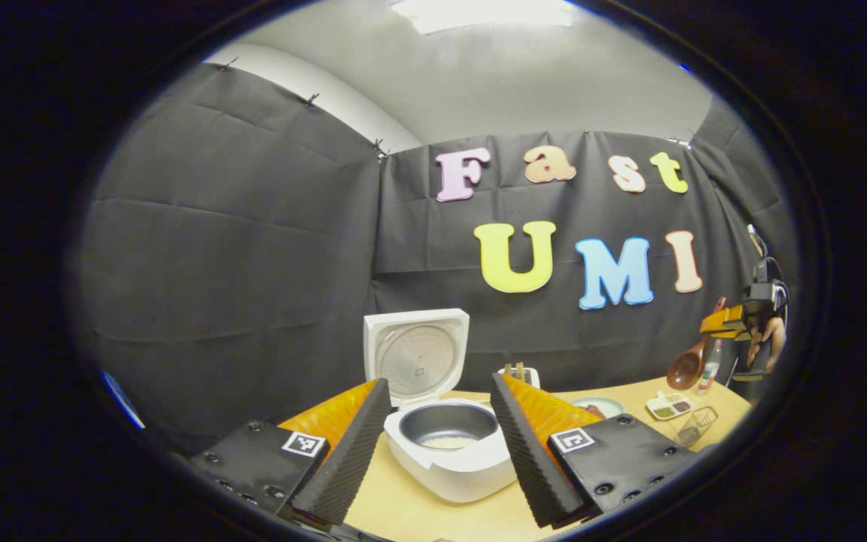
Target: Close the left gripper, press the button to open the rice cooker; take a wooden spoon from the chopstick holder with the right hand, scoop a spoonful of rice and pour it into the rice cooker, then put the wooden spoon back into the chopstick holder.
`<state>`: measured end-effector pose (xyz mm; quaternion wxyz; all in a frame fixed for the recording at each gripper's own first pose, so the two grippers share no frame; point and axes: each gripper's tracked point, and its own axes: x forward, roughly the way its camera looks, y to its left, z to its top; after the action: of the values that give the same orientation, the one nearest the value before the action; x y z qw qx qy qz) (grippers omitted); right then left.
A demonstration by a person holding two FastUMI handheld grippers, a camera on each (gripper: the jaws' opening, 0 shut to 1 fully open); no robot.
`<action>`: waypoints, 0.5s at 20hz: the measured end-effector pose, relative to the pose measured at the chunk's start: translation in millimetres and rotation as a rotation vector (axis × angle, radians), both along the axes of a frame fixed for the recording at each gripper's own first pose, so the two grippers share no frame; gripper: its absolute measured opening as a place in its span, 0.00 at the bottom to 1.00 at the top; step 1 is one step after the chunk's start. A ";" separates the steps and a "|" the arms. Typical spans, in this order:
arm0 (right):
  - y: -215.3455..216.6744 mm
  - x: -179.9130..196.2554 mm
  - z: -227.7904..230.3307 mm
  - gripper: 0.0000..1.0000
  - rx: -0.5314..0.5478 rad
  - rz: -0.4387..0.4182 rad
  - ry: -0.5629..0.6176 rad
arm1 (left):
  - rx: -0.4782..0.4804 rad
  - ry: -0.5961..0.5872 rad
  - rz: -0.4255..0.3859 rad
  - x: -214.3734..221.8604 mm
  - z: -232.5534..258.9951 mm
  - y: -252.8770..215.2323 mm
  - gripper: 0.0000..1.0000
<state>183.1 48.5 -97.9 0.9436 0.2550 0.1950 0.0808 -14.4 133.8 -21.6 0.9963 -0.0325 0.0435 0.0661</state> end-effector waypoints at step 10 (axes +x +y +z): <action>-98.7 -20.9 -76.6 0.11 -0.204 -0.158 0.083 | 0.028 0.012 -0.066 8.5 9.4 -50.1 0.89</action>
<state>162.2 -50.2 -174.5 0.9591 0.1756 0.2205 -0.0247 -5.9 83.7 -12.1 0.9980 -0.0164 0.0497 0.0342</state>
